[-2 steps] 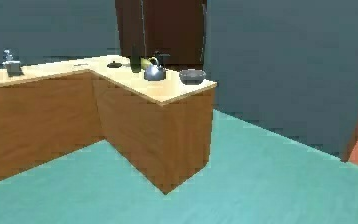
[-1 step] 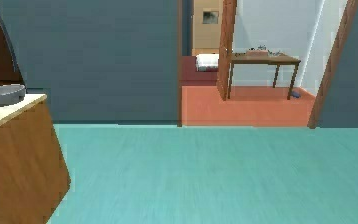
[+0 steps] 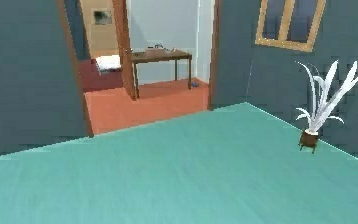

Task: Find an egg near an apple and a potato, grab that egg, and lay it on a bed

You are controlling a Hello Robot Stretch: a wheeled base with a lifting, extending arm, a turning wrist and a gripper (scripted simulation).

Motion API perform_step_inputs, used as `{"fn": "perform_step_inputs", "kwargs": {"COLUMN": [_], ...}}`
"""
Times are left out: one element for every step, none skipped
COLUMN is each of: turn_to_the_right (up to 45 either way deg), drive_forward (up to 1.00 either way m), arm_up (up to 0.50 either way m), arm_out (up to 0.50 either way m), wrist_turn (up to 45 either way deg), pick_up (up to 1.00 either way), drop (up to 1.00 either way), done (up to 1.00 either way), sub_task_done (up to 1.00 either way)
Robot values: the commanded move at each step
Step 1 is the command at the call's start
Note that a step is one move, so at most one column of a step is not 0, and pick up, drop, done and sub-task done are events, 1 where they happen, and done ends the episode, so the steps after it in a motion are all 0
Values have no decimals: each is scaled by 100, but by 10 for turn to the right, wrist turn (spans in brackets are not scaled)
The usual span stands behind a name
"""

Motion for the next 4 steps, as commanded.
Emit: {"fn": "perform_step_inputs", "kwargs": {"turn_to_the_right": [30,450,270,0], "drive_forward": [0,0,0,100], "arm_up": [0,0,0,0], "arm_out": [0,0,0,0], "wrist_turn": [0,0,0,0], "pick_up": [0,0,0,0], "drop": [0,0,0,0], "done": [0,0,0,0], "sub_task_done": [0,0,0,0]}}
